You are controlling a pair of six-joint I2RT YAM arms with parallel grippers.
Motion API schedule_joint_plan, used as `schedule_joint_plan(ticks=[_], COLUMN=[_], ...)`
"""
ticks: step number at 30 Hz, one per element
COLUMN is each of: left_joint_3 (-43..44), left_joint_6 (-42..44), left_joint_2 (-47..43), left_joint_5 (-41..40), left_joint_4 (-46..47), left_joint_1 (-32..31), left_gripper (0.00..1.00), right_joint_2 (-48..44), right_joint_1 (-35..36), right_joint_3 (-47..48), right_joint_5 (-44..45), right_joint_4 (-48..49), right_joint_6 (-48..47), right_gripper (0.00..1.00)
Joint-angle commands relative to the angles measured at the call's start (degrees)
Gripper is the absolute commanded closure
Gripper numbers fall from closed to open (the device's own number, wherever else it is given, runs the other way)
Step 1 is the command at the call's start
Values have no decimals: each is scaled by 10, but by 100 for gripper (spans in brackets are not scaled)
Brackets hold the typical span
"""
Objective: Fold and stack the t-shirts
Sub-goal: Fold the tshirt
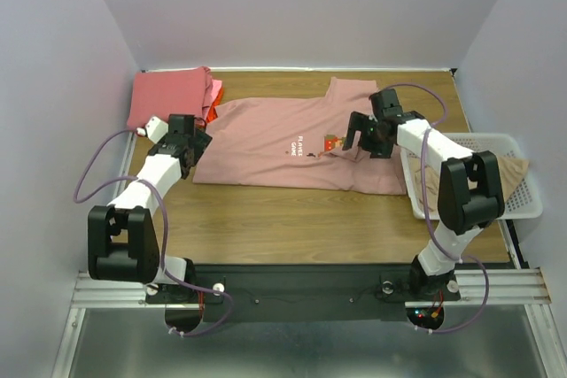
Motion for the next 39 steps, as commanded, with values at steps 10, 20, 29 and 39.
schedule_joint_plan(ticks=[10, 20, 29, 39], left_joint_3=[-60, -50, -41, -43], left_joint_6=[14, 11, 13, 15], left_joint_2=[-17, -8, -1, -19], left_joint_5=[23, 5, 6, -3], left_joint_4=[15, 1, 4, -7], left_joint_1=[-1, -1, -1, -1], left_gripper=[2, 2, 2, 2], right_joint_2=[14, 86, 149, 245], right_joint_1=[13, 15, 16, 15], right_joint_3=[-28, 23, 132, 321], right_joint_5=[-33, -60, -59, -82], right_joint_4=[90, 125, 132, 131], right_joint_6=[14, 29, 38, 59], right_gripper=[0, 0, 0, 0])
